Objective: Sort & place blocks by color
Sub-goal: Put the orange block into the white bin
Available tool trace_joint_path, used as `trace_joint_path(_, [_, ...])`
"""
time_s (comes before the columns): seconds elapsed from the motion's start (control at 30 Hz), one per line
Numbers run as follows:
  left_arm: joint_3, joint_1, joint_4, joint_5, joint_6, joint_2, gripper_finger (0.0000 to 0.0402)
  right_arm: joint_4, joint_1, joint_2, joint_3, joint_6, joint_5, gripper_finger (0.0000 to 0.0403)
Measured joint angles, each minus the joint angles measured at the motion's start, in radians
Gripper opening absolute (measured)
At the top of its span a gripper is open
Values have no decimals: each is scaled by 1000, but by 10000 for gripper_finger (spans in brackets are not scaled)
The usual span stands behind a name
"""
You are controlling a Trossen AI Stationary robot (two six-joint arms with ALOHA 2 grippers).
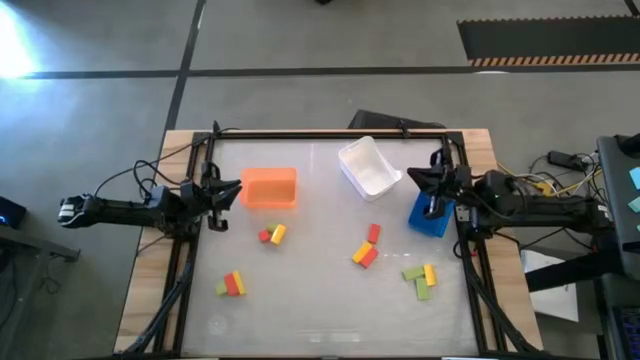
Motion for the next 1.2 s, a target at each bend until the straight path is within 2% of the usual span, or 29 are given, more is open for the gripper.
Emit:
trace_joint_path(0.43, [0,0,0,0,0,-1,42,-296,34,5,142,8,-23,9])
trace_joint_path(0.9, [0,0,0,0,0,0,42,-311,96,42,154,12,-14,9])
trace_joint_path(1.2, [0,0,-1,0,0,0,42,-351,96,144,231,2,-14,9])
